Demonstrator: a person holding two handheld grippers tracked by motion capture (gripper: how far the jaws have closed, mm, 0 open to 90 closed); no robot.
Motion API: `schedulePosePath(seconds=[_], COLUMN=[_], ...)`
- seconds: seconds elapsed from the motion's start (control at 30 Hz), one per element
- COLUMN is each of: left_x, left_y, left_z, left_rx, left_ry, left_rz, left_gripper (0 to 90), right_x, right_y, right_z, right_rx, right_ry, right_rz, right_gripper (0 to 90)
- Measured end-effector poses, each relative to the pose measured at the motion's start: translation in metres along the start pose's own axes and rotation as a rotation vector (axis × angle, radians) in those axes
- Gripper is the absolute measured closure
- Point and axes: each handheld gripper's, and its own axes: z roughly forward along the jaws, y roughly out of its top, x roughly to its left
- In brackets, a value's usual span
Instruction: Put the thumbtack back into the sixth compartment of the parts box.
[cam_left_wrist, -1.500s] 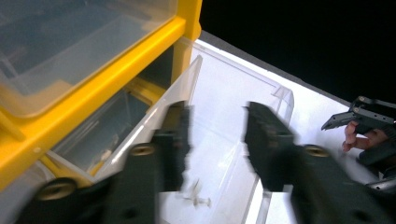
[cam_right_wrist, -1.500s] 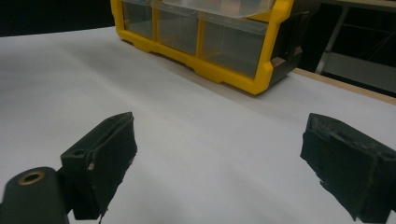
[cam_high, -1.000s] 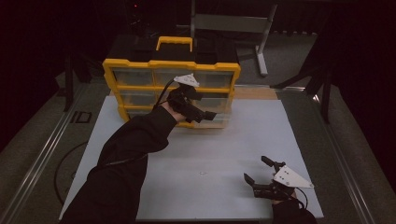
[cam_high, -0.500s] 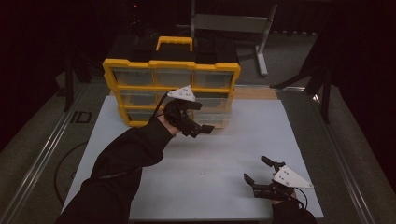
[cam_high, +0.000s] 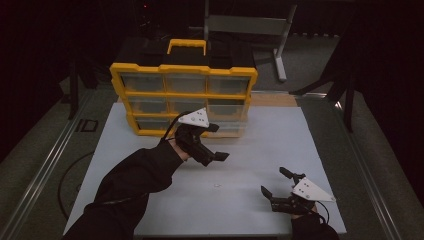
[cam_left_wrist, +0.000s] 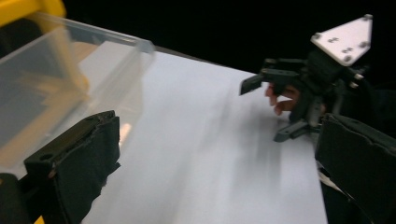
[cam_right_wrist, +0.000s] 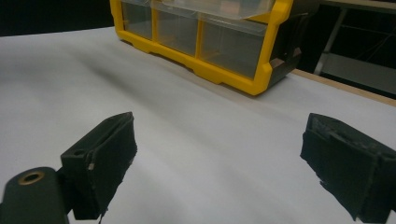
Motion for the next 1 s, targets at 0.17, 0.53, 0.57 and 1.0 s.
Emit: schedulePosePath(seconds=[0.17,0.53,0.57,1.0], left_x=[-0.007,-0.014,-0.014,-0.006], left_y=[-0.007,-0.037,-0.041,-0.087], left_z=[0.004,0.019,0.021,0.047], left_rx=[0.001,0.003,0.014,0.12], left_ry=[-0.019,-0.041,-0.047,-0.078], left_rz=[0.007,0.042,0.036,-0.062], left_gripper=[0.3,0.4,0.4,0.3], right_x=[0.0,0.0,0.0,0.0], right_y=[0.0,0.0,0.0,0.0], right_z=[0.0,0.0,0.0,0.0], right_rx=[0.001,0.001,0.001,-0.002], right_ry=[0.0,0.0,0.0,0.004], right_rz=[0.004,0.004,0.004,0.007], right_gripper=[9.9,9.9,9.9,9.9])
